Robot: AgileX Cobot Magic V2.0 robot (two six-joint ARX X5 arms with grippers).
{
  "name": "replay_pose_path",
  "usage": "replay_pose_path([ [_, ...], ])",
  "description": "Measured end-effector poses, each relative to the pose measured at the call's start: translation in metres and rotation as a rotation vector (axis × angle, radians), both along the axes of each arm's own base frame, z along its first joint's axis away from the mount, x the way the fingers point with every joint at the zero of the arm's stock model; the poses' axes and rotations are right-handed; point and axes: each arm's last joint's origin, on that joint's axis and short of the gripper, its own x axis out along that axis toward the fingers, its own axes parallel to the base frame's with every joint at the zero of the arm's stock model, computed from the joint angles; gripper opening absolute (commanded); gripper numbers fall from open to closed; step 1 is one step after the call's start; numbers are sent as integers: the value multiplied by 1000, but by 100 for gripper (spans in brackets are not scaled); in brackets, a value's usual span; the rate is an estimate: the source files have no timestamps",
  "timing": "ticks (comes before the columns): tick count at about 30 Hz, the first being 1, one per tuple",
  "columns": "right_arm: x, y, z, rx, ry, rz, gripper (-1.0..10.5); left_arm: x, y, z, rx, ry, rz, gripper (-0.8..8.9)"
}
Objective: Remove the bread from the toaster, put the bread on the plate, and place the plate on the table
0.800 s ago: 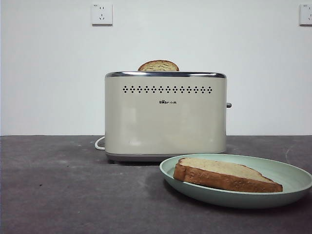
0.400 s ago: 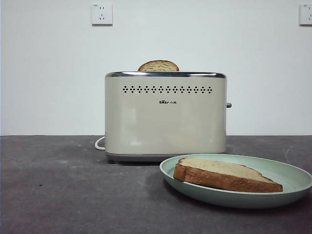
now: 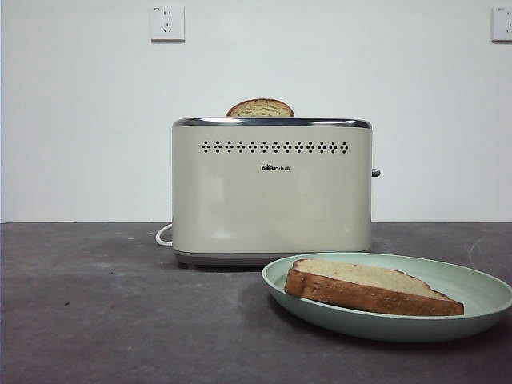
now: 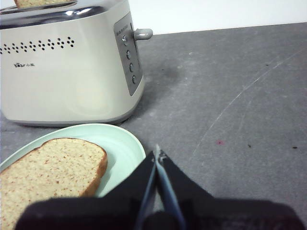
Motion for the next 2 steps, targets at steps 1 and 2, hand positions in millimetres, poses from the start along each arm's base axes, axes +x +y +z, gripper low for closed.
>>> replay_pose_path([
  [1,0,0,0,0,0,0,2,0,0,0,0,0,0,-4],
  [2,0,0,0,0,0,0,2,0,0,0,0,0,0,-4],
])
